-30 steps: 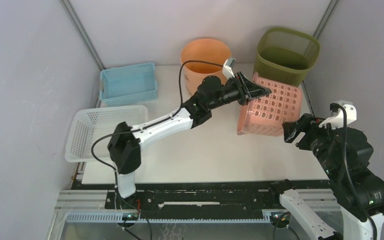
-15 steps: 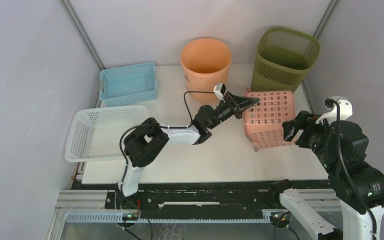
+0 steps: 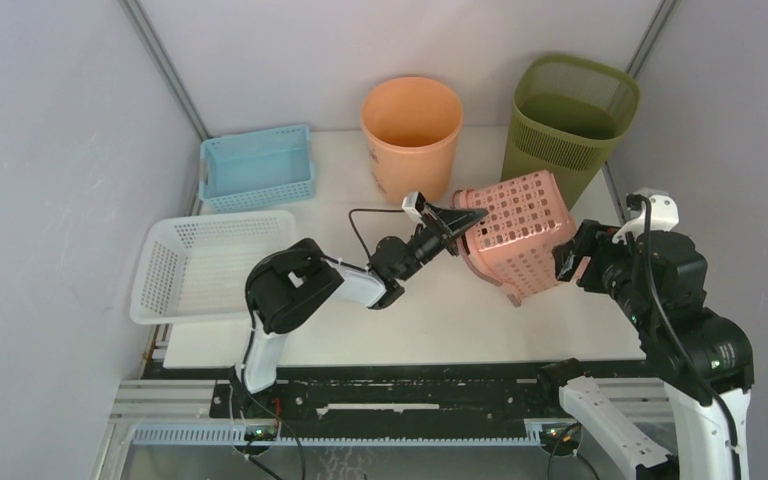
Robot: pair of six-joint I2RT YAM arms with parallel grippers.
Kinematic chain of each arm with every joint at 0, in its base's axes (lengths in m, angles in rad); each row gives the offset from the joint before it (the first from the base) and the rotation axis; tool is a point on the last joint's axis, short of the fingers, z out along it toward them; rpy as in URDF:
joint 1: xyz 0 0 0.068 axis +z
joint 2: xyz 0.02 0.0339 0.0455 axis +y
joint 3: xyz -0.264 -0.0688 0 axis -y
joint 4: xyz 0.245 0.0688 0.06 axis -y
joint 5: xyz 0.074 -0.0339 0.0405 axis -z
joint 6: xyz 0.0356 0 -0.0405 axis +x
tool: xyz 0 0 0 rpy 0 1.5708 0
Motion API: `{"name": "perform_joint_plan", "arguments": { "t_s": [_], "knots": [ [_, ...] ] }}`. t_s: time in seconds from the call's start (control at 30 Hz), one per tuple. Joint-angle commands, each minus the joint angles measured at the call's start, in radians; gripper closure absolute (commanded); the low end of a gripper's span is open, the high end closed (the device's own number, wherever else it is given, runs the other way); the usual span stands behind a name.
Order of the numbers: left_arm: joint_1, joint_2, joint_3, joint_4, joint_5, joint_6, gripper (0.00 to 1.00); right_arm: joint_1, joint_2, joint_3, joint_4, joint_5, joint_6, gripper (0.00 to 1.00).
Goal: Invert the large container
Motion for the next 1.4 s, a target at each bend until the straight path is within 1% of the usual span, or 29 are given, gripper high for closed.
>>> {"name": "perform_joint_plan", "arguments": {
  "t_s": [0.0,0.1,0.33,0.5,0.7,0.73,0.83,0.93,1.03,1.07,1.17,1.3,1.37],
  "knots": [
    [0.016,-0.055,-0.093,0.051,0.007,0.017,0.41,-0.006,0.016,-0.039,0.068,-0.024,-0.01,0.24],
    [0.035,-0.081,-0.163,0.051,0.042,0.033,0.37,-0.006,0.012,-0.068,0.087,-0.035,-0.007,0.24],
    [0.088,-0.145,-0.331,0.05,0.121,0.093,0.36,-0.006,0.011,-0.118,0.113,-0.057,-0.004,0.24],
    [0.108,-0.128,-0.378,0.048,0.195,0.092,0.36,-0.006,0.013,-0.149,0.134,-0.075,0.003,0.24],
    [0.114,-0.089,-0.413,0.019,0.244,0.075,0.36,-0.006,0.019,-0.179,0.158,-0.095,0.009,0.24],
    [0.117,-0.089,-0.41,-0.018,0.262,0.076,0.31,-0.006,0.021,-0.183,0.161,-0.096,0.009,0.24],
    [0.122,-0.131,-0.396,-0.24,0.309,0.142,0.3,-0.006,0.022,-0.186,0.171,-0.101,0.007,0.24],
    [0.12,-0.204,-0.356,-0.584,0.319,0.269,0.3,-0.006,0.023,-0.225,0.181,-0.106,0.007,0.24],
    [0.121,-0.281,-0.303,-0.904,0.278,0.404,0.29,-0.006,0.027,-0.247,0.199,-0.114,0.008,0.24],
    [0.122,-0.308,-0.276,-1.016,0.254,0.465,0.29,-0.006,0.03,-0.256,0.206,-0.118,0.008,0.24],
    [0.122,-0.355,-0.193,-1.324,0.158,0.579,0.28,-0.006,0.039,-0.28,0.226,-0.136,0.014,0.24],
    [0.123,-0.378,-0.08,-1.6,0.024,0.683,0.27,-0.004,0.045,-0.316,0.251,-0.151,0.019,0.24],
    [0.124,-0.383,-0.055,-1.662,-0.015,0.71,0.26,-0.003,0.046,-0.327,0.259,-0.154,0.02,0.25]
  ]
}}
